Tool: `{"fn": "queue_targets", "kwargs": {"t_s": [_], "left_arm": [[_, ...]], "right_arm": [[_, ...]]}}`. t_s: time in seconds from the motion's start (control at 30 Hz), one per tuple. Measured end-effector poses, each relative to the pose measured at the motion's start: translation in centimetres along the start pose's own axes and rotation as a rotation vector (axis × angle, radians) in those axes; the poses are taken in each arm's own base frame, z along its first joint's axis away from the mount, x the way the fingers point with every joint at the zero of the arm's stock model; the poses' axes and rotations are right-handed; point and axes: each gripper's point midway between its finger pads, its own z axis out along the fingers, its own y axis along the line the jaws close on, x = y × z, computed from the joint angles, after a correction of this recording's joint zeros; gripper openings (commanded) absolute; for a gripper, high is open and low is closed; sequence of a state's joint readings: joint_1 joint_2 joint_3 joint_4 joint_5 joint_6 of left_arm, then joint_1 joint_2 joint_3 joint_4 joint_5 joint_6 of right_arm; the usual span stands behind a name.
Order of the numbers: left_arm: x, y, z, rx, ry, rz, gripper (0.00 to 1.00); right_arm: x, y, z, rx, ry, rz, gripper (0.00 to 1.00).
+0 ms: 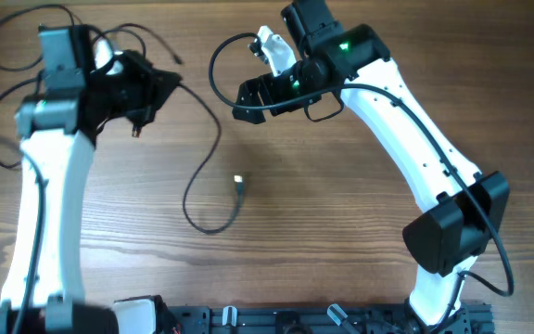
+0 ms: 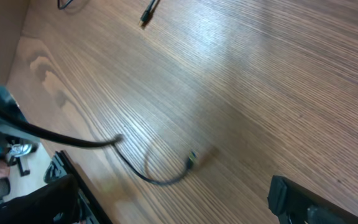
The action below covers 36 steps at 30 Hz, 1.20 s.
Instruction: Untangle cables
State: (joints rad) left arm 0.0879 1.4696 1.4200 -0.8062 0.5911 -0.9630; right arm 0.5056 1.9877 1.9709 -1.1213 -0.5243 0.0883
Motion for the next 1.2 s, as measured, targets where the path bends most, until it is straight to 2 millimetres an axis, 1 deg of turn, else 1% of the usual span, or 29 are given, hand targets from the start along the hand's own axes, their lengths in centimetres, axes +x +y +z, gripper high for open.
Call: {"fn": "queue_targets", "kwargs": {"t_s": [0.03, 0.07, 0.1, 0.13, 0.27, 0.3, 0.33, 0.4, 0.43, 0.5, 0.6, 0.63, 0.7, 0.8, 0.83, 0.9, 0.97, 1.03, 1.13, 1.2], "left_arm": [[-0.3, 0.3, -0.9, -0.017, -0.042, 0.0, 0.04], [-1.1, 1.0, -2.6, -0.058, -0.137, -0.004, 0.04], [-1.7, 1.6, -3.5, -0.087, -0.187, -0.012, 0.04], [-2.6, 2.6, -4.6, -0.127, -0.248, -0.028, 0.04], [-7.0, 5.3, -8.9, -0.208, -0.455, -0.043, 0.04], [-8.0, 6.3, -9.9, -0.235, -0.495, -0.059, 0.04], [-9.5, 8.1, -11.6, -0.284, -0.561, -0.098, 0.04], [-11.3, 10.1, -14.1, -0.321, -0.646, -0.167, 0.04], [-12.4, 11.5, -15.7, -0.339, -0.702, -0.22, 0.04], [-13.7, 13.5, -18.2, -0.36, -0.783, -0.309, 0.04], [-15.7, 16.8, -22.6, -0.376, -0.925, -0.45, 0.04], [-16.2, 17.6, -23.5, -0.378, -0.954, -0.478, 0.04], [-17.3, 20.1, -25.4, -0.401, -1.012, -0.553, 0.04], [-18.8, 22.9, -26.3, -0.431, -1.038, -0.622, 0.04], [-19.3, 23.7, -26.3, -0.44, -1.037, -0.636, 0.04], [-21.0, 24.9, -25.3, -0.447, -1.016, -0.619, 0.04], [-22.6, 24.8, -24.0, -0.418, -0.97, -0.549, 0.04], [-24.4, 24.6, -22.0, -0.366, -0.895, -0.453, 0.04], [-24.9, 24.7, -20.4, -0.337, -0.826, -0.403, 0.04], [-25.0, 25.1, -20.4, -0.33, -0.805, -0.389, 0.04]], "right_arm": [[0.0, -0.2, -0.1, 0.005, -0.002, 0.005, 1.0], [-0.1, -0.4, -0.1, 0.008, -0.003, 0.008, 1.0], [-0.1, -0.4, -0.2, 0.01, -0.003, 0.009, 1.0], [0.0, -0.5, -0.2, 0.013, -0.002, 0.011, 1.0], [0.0, -0.5, -0.2, 0.013, 0.001, 0.012, 1.0], [0.1, -0.5, -0.2, 0.013, 0.002, 0.012, 1.0], [0.1, -0.5, -0.2, 0.013, 0.004, 0.013, 1.0], [0.3, -0.5, -0.2, 0.014, 0.011, 0.016, 1.0], [0.3, -0.5, -0.2, 0.014, 0.011, 0.013, 0.99], [0.3, -0.5, -0.2, 0.014, 0.011, 0.013, 1.0], [0.3, -0.5, -0.2, 0.014, 0.011, 0.013, 1.0], [0.3, -0.5, -0.2, 0.014, 0.012, 0.013, 1.0], [0.3, -0.5, -0.2, 0.014, 0.011, 0.013, 1.0], [0.3, -0.5, -0.2, 0.014, 0.012, 0.013, 1.0], [0.3, -0.5, -0.2, 0.014, 0.012, 0.013, 1.0], [0.3, -0.5, -0.2, 0.014, 0.011, 0.013, 1.0], [0.3, -0.5, -0.2, 0.014, 0.012, 0.013, 1.0], [0.3, -0.5, -0.2, 0.014, 0.012, 0.013, 1.0], [0.6, -0.6, -0.2, 0.015, 0.022, 0.019, 1.0], [0.7, -0.6, -0.2, 0.016, 0.027, 0.022, 1.0]]}}
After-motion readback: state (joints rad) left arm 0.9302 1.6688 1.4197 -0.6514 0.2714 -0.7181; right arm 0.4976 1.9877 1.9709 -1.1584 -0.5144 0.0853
